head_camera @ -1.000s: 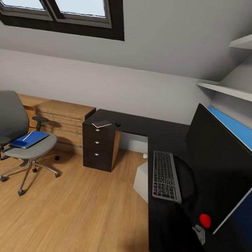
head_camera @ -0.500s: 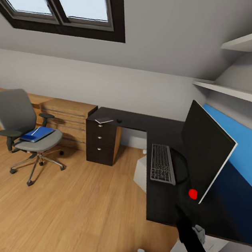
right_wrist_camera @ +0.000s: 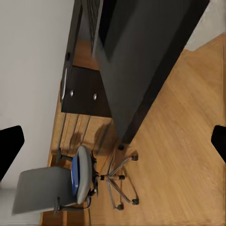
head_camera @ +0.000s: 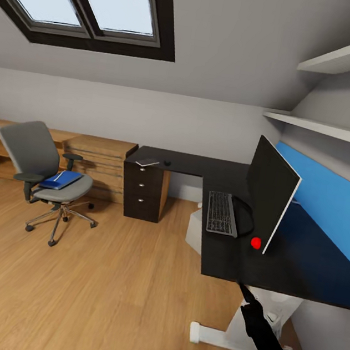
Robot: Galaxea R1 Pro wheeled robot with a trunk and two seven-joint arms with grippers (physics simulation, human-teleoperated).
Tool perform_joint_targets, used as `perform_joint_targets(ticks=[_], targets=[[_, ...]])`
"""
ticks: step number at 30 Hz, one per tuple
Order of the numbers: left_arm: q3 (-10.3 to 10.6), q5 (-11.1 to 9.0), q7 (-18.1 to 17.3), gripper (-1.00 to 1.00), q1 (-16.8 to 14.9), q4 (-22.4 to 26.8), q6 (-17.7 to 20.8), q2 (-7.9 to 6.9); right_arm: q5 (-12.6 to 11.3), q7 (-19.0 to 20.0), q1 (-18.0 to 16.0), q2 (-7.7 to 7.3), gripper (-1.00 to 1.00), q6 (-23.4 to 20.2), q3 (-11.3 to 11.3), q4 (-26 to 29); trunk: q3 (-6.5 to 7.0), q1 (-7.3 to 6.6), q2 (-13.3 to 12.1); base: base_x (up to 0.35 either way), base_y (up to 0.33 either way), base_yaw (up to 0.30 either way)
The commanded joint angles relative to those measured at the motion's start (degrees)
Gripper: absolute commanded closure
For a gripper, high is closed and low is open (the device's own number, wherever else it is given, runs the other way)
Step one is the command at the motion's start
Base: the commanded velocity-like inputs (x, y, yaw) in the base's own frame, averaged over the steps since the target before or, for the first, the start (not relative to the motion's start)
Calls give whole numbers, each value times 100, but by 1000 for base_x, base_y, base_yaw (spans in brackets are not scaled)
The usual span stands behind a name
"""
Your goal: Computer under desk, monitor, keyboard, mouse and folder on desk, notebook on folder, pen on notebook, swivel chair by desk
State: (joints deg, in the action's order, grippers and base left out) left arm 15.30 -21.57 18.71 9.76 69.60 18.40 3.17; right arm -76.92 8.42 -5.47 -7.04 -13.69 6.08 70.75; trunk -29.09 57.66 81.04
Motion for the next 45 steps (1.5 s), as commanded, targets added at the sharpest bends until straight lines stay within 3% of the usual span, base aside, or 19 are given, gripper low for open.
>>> perform_joint_targets(ticks=[1, 6, 9, 13, 16, 20, 24, 25, 29, 30, 34, 35, 39, 45], targets=[[0, -58, 45, -100, 0, 11, 15, -1, -44, 9, -3, 1, -100, -33, -2, 0, -5, -3, 3, -336, 0, 0], [-23, -58, 53, -100, 0, -4, 10, -5, 65, -5, 0, 11, -100, -17, -173, 0, -5, -3, 3, -336, 0, 0], [-47, -53, 59, -100, 0, -25, -25, -8, 296, -20, 0, 15, -100, 102, -366, 0, -5, -3, 3, -268, 0, 0], [-86, -50, 61, -100, 0, -85, -455, -9, 645, -129, -2, 38, -100, 420, -647, 0, -5, -3, 3, -100, 0, 0], [-101, -49, 50, -100, 0, -222, -1131, -10, 949, -392, -4, 141, -100, 750, -996, 0, -5, -3, 3, -31, 0, 0], [-100, -43, 46, -100, 0, -269, -1356, -10, 1210, -494, -2, 218, -100, 900, -1285, -76, 67, -91, -157, -8, 0, 0], [-98, -41, 45, -100, 0, -279, -1409, -10, 1635, -515, -1, 237, -100, 961, -1659, -551, 139, -179, -318, -2, 0, 0], [-98, -44, 45, -100, 0, -283, -1419, -10, 1872, -521, -2, 241, -100, 1024, -1810, -868, 157, -201, -358, -1, 0, 0], [-97, -50, 49, -100, 0, -287, -1429, -10, 2416, -525, -1, 246, -100, 1389, -2011, -1692, 229, -289, -518, 0, 0, 0], [-97, -53, 54, -100, 0, -288, -1431, -10, 2703, -520, -2, 250, -100, 1713, -2063, -2128, 247, -311, -558, 0, 0, 0], [-97, -56, 59, -100, 0, -290, -1434, -10, 3129, -468, -3, 272, -100, 2528, -2124, -2851, 319, -399, -719, 0, 0, 0], [-97, -57, 60, -100, 0, -295, -1434, -10, 3244, -425, -3, 311, -100, 2941, -2135, -3129, 336, -421, -759, 0, 0, 0], [-97, -58, 62, -100, 0, -337, -1433, -8, 3397, -312, -4, 428, -100, 3700, -2143, -3760, 408, -509, -919, 0, 0, 0], [-97, -58, 58, -100, 0, -366, -1433, -2, 3484, -167, -2, 497, -100, 4107, -2166, -4259, 516, -640, -1160, 0, 0, 0]])
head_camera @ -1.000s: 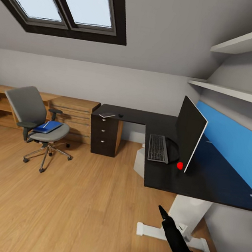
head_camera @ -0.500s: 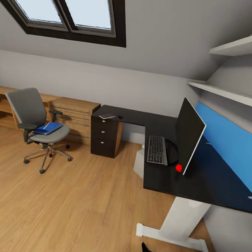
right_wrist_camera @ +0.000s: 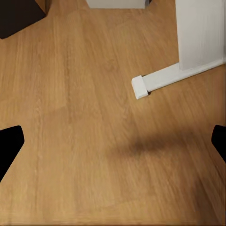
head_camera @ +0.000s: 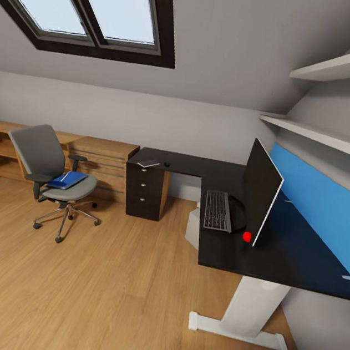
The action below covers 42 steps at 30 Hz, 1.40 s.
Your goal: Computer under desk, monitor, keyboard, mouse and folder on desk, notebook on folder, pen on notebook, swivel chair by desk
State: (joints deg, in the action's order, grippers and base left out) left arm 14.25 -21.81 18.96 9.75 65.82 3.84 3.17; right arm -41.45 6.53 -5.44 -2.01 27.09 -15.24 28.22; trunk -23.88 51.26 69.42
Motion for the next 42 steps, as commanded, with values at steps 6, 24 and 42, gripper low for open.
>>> perform_joint_targets(ticks=[6, 24, 42], targets=[[-17, -39, 25, -100, 0, -14, 46, -29, -1, 44, -3, 53, -100, 74, -46, -101, 103, -132, -238, 0, 0, 0], [-103, -28, -5, -100, 0, -1411, -30, -501, 558, 12, -7, 336, -100, 256, -21, -337, 247, -308, -559, 14, 26, 3], [-46, -26, -6, -100, 0, -1489, -15, -446, 568, -575, -19, 550, -100, 1105, -14, -721, 204, -308, -559, 179, 274, 155]])
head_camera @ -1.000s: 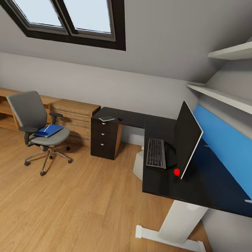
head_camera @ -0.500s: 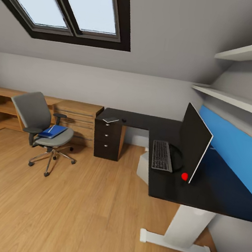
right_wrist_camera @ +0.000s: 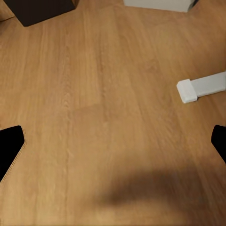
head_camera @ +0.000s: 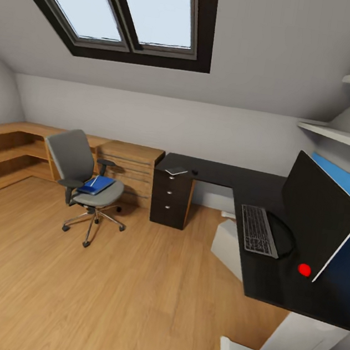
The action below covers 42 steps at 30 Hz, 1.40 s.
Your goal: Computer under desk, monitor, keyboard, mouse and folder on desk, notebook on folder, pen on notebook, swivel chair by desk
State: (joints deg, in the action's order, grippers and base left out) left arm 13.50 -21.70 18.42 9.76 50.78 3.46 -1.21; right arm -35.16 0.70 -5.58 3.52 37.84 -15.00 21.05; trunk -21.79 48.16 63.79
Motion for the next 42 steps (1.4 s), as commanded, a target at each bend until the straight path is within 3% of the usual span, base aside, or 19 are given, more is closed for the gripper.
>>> perform_joint_targets(ticks=[1, 22, 32, 42], targets=[[30, -37, 48, -100, -1, 14, 23, -9, -61, 6, -4, -2, -100, 30, -38, -4, -7, 3, 4, 187, 294, 1], [30, -28, 48, -100, -1, 10, 14, -19, -63, 4, -4, -26, -100, 48, -29, -23, 10, 3, 4, 197, 289, -21], [30, -28, 48, -100, -1, 3, 14, -19, -61, 6, -4, -26, -100, 48, -29, -26, 71, 3, 4, 302, 87, -148], [30, -28, 51, -100, -1, -29, -11, -12, -61, 5, -4, -26, -100, 48, -32, -27, 276, -217, -397, 329, 9, -43]])
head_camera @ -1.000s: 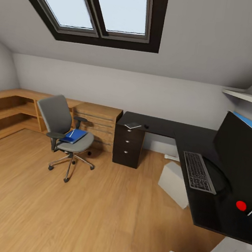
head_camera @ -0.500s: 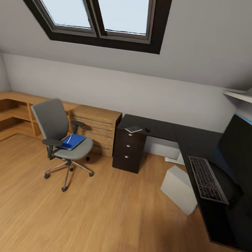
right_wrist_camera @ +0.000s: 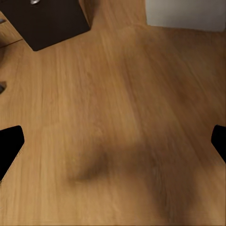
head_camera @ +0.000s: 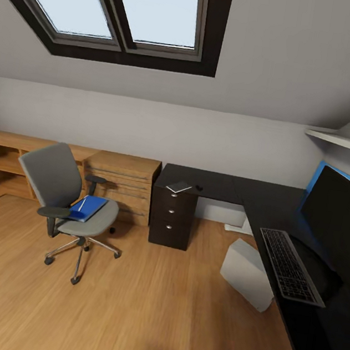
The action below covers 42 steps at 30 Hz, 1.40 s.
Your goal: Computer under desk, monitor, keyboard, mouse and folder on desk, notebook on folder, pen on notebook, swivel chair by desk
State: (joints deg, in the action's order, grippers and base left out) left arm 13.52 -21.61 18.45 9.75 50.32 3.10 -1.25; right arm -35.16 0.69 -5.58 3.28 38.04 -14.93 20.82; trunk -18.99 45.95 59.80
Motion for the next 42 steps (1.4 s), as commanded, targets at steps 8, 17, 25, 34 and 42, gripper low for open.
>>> perform_joint_targets(ticks=[8, 17, 25, 34, 42], targets=[[27, -36, 45, -100, 0, 5, -19, -7, -61, 10, -5, -3, -100, 28, -39, -7, 141, -172, -319, 332, 1, -4], [27, -38, 52, -100, 0, 4, -28, -8, -61, 10, -5, -3, -100, 28, -39, -8, 302, -370, -680, 333, 0, 0], [27, -36, 54, -100, 0, 4, -36, -9, -51, 10, -5, 8, -100, 28, -45, -1, 446, -546, -1001, 332, 0, 0], [27, -44, 54, -100, 0, 4, -127, -8, -44, 10, -5, 5, -100, 28, -45, -6, 608, -743, -1362, 332, 0, 0], [27, -45, 54, -100, 0, -2, -143, -7, 362, -2, -5, 16, -100, 22, -47, -2, 751, -919, -1682, 332, 0, 0]])
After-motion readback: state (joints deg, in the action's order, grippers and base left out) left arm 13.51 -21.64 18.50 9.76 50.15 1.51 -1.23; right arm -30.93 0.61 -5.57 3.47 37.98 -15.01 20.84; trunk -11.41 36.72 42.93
